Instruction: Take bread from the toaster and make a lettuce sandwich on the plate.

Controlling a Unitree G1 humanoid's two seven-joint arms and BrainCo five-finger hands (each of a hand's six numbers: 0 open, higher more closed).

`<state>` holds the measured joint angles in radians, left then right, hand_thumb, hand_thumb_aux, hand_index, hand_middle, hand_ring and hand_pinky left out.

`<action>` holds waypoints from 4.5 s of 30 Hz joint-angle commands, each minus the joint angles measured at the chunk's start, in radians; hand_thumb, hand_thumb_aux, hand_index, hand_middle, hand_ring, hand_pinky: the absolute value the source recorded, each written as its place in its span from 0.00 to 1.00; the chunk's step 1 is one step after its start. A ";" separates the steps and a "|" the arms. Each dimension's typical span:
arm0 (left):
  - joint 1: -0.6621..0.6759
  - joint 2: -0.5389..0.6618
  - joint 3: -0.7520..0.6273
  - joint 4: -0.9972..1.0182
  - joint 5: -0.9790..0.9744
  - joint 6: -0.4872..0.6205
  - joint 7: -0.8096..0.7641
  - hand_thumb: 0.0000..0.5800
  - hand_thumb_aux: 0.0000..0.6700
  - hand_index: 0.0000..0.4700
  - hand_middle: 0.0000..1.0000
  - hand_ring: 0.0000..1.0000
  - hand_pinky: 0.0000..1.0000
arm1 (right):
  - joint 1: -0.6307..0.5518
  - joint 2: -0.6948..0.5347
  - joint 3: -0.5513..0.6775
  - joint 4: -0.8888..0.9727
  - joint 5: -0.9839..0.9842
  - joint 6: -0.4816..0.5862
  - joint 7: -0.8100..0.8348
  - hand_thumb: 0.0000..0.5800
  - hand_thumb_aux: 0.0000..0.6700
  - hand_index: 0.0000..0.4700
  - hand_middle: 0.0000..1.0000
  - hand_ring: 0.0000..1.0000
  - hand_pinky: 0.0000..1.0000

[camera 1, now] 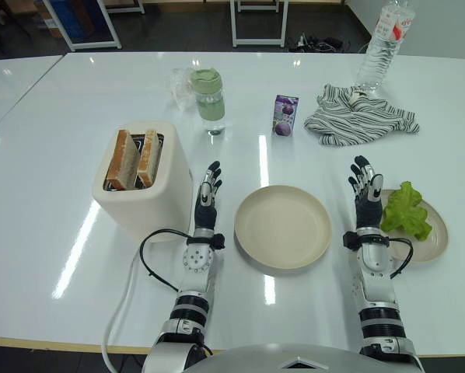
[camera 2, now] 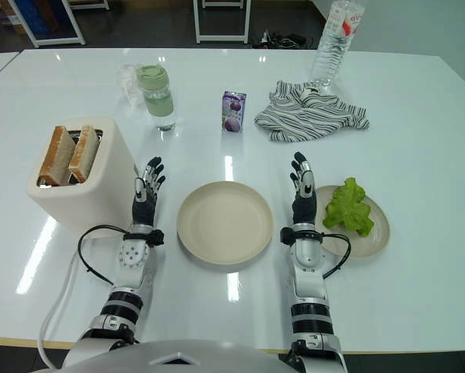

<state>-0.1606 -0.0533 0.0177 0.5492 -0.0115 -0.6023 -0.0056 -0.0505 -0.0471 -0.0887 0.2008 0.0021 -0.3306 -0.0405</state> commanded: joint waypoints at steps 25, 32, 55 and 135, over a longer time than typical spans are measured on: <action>0.168 0.107 -0.074 -1.266 -0.026 0.472 -0.111 0.00 0.00 0.00 0.00 0.00 0.00 | -0.024 -0.003 0.017 0.086 -0.045 -0.001 -0.022 0.00 0.00 0.00 0.00 0.00 0.00; 0.113 0.367 0.259 -1.324 0.083 0.745 -0.130 0.00 0.00 0.00 0.00 0.00 0.00 | -0.018 0.010 0.014 0.094 -0.057 -0.022 -0.058 0.00 0.00 0.00 0.00 0.00 0.00; 0.264 0.535 0.217 -0.781 0.671 0.765 0.081 0.65 0.41 0.41 0.00 0.00 0.00 | 0.032 0.001 -0.006 0.080 -0.053 -0.032 -0.087 0.00 0.00 0.00 0.00 0.00 0.00; -0.006 0.223 -0.340 -0.226 0.141 0.289 -0.336 1.00 1.00 1.00 1.00 1.00 1.00 | 0.098 -0.044 -0.050 0.033 -0.055 0.024 -0.083 0.00 0.00 0.00 0.00 0.00 0.00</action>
<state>-0.1640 0.1548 -0.3071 0.3147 0.1163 -0.3102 -0.3170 0.0378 -0.0906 -0.1371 0.2421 -0.0549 -0.3218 -0.1258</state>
